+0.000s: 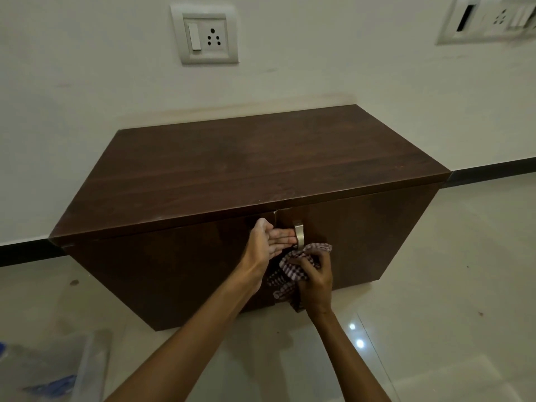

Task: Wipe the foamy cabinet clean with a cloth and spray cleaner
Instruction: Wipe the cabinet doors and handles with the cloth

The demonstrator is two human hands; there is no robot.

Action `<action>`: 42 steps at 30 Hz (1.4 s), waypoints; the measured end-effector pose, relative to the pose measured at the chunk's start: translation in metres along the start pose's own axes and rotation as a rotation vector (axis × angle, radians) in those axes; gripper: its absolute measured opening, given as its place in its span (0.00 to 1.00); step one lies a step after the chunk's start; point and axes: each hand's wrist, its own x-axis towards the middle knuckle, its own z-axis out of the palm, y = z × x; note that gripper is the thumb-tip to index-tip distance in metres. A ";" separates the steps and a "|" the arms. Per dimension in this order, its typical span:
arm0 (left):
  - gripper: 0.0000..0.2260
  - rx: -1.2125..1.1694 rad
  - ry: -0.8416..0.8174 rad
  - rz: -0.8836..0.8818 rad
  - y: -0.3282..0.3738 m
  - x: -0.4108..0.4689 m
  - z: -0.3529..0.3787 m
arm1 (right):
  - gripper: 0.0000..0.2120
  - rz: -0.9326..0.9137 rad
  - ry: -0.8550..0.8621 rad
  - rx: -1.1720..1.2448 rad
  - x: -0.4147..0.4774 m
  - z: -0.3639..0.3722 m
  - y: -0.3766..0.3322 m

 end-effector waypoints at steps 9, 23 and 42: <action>0.24 0.000 -0.003 0.020 -0.002 0.000 0.000 | 0.08 0.100 0.116 0.181 0.032 -0.022 -0.009; 0.21 -0.061 0.033 0.028 -0.003 0.001 -0.002 | 0.13 -0.099 -0.016 0.178 0.061 -0.030 -0.028; 0.20 0.226 0.026 0.017 0.002 -0.013 0.001 | 0.13 0.320 0.427 0.249 0.065 -0.068 -0.017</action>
